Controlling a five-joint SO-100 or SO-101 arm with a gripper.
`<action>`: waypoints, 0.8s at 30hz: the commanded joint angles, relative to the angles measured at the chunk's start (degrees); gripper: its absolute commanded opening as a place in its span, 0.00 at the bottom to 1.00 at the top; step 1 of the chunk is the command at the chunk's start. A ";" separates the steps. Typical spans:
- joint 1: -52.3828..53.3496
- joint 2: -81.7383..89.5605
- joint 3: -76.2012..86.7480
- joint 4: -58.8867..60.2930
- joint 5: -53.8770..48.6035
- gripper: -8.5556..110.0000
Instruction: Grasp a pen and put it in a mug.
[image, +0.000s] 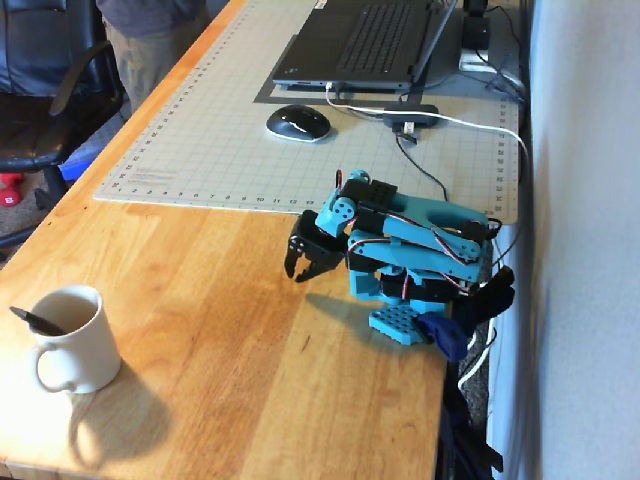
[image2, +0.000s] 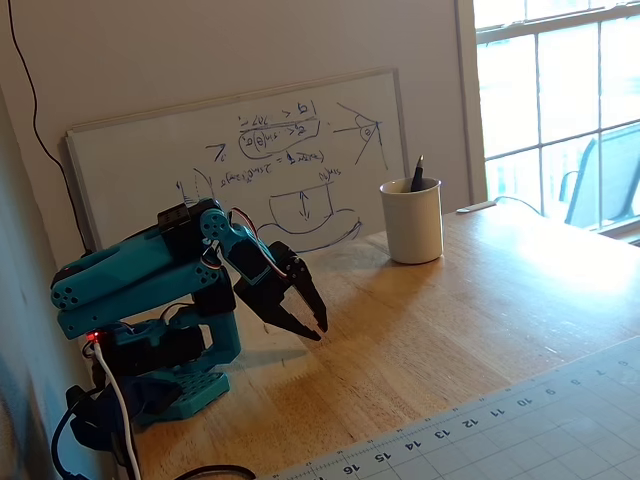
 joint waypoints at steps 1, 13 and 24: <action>0.00 1.49 -0.79 0.18 -0.18 0.09; 0.09 1.49 -0.79 0.18 -0.35 0.09; -0.18 1.49 -0.79 0.18 -0.35 0.09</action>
